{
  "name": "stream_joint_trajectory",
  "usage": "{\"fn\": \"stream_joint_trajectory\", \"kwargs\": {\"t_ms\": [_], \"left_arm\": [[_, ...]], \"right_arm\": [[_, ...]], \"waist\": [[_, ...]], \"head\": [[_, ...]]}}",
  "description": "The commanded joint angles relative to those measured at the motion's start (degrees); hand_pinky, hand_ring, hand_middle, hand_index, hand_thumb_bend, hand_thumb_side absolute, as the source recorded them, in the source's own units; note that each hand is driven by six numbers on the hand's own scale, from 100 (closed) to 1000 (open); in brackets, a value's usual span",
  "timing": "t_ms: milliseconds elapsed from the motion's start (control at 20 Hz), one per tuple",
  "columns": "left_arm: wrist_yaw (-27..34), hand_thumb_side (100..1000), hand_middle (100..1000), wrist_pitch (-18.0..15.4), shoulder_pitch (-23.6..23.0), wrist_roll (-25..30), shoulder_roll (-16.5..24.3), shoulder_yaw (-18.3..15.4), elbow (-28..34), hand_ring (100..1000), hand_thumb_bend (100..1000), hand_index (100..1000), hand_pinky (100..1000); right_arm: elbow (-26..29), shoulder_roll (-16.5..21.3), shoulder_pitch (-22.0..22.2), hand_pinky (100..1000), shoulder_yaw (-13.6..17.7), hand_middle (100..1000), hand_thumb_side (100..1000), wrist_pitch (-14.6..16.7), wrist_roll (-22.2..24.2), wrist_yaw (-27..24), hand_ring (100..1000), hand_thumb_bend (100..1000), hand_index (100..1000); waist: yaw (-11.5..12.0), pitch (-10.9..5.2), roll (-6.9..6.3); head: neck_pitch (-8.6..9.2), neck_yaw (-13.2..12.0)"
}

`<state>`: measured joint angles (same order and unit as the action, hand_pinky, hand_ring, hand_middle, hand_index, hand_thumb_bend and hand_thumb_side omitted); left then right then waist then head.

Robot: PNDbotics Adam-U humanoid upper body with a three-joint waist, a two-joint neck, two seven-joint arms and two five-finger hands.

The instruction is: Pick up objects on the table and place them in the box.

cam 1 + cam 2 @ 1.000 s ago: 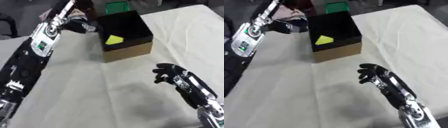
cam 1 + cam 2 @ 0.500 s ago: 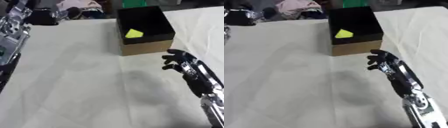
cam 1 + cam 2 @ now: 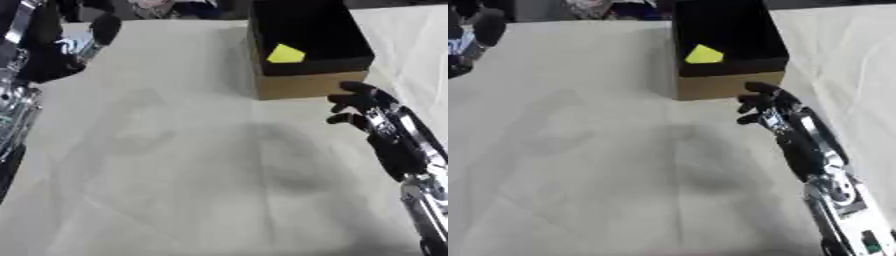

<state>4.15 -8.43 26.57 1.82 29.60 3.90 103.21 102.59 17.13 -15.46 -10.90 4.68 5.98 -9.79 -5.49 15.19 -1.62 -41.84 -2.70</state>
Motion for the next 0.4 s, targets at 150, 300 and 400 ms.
{"fn": "stream_joint_trajectory", "kwargs": {"t_ms": [150, 300, 400], "left_arm": [[1.12, 568, 576, -1.19, -2.38, -0.26, -2.15, -2.15, 1.57, 613, 471, 678, 741], [1.21, 593, 576, -1.36, -4.32, -0.50, -3.65, -2.65, 2.02, 614, 454, 679, 743], [1.03, 606, 576, -1.29, -5.51, -0.47, -4.49, -2.87, 2.17, 613, 444, 680, 744]], "right_arm": [[1.82, 1.15, -0.78, 667, 1.14, 559, 652, 0.25, -1.06, 0.22, 855, 100, 843], [2.03, 1.08, -0.86, 666, 1.36, 557, 638, 0.33, -1.46, 0.11, 852, 100, 835], [2.17, 1.07, -0.90, 665, 1.43, 556, 633, 0.36, -1.58, 0.07, 851, 100, 833]], "waist": [[0.74, -0.43, 0.07], [1.09, -0.28, 0.05], [1.28, -0.24, 0.06]], "head": [[-0.54, 0.66], [-0.46, 1.12], [-0.40, 1.26]]}}
